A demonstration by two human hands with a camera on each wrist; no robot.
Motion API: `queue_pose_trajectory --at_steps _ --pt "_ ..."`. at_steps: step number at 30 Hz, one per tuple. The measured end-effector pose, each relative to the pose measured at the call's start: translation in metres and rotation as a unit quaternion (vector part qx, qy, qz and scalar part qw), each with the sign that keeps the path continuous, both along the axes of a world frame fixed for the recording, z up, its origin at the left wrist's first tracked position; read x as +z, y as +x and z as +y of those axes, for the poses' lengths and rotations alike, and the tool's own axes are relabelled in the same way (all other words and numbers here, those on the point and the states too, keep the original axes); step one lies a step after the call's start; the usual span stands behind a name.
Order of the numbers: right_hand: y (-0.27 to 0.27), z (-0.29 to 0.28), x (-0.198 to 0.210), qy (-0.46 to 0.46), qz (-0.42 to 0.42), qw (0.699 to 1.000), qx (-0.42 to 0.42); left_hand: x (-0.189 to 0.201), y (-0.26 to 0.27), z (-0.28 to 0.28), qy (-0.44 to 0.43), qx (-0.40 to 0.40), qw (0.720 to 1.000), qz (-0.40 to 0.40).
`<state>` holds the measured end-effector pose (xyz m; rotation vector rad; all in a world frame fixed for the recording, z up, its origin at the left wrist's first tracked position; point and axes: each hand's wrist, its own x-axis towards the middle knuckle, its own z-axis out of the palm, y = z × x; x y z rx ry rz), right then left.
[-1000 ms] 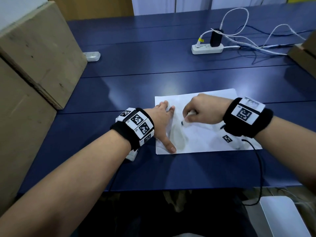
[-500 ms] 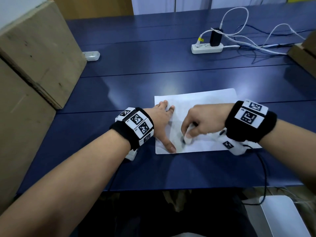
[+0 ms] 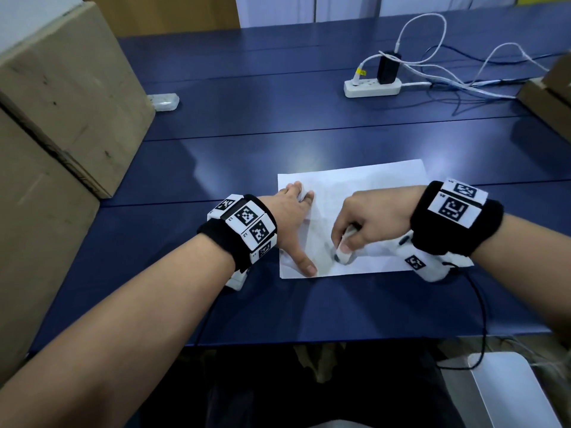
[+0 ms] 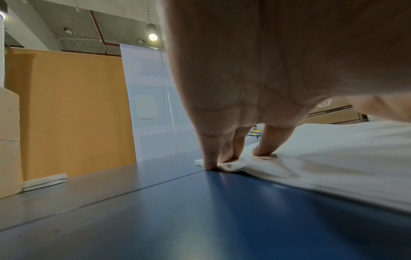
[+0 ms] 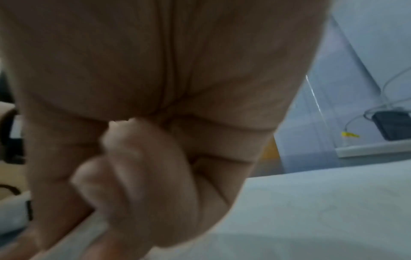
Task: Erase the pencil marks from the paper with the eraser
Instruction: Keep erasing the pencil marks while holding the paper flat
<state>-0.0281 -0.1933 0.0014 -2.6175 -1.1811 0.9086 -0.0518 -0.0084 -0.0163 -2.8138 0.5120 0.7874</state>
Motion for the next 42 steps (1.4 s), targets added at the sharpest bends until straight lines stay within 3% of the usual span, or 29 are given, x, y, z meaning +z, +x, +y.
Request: queue_pose_trajectory --at_steps 7,14,18,20,22,26,29,33,36,40,42 --pt "0.030 -0.005 -0.007 0.039 -0.142 0.981 -0.122 0.002 -0.001 0.000 -0.006 0.003 1.000 0.001" --pt "-0.003 0.001 0.000 -0.010 -0.004 1.000 0.009 -0.001 0.001 0.000 0.001 0.007 1.000 0.003" --pt "0.022 0.002 -0.004 0.030 -0.139 0.986 -0.086 -0.001 0.001 0.002 -0.014 0.005 1.000 -0.001" --pt "0.029 -0.002 -0.005 0.042 -0.156 0.977 -0.137 -0.002 0.001 0.002 -0.015 0.008 1.000 0.000" --pt "0.025 -0.004 -0.004 0.043 -0.131 0.984 -0.109 -0.003 0.001 0.003 -0.012 0.010 1.000 0.003" --pt "0.001 0.000 0.000 -0.013 0.007 1.000 -0.002 -0.001 0.001 0.000 -0.001 0.001 1.000 0.000" --pt "0.011 0.003 -0.001 0.002 -0.048 0.999 -0.022 0.001 0.001 -0.003 0.003 -0.006 1.000 -0.006" --pt "0.032 -0.001 -0.005 0.035 -0.152 0.979 -0.128 0.003 0.000 -0.001 -0.011 -0.006 1.000 -0.013" --pt "0.023 -0.002 -0.004 0.041 -0.121 0.988 -0.091 0.002 -0.002 -0.002 -0.020 -0.007 0.999 -0.030" --pt "0.002 0.002 -0.001 -0.014 0.012 1.000 -0.015 0.001 0.000 -0.005 -0.011 -0.006 0.999 -0.037" --pt "0.008 0.003 -0.001 -0.006 -0.030 0.999 -0.026 -0.001 0.002 -0.005 -0.007 -0.004 0.999 -0.036"
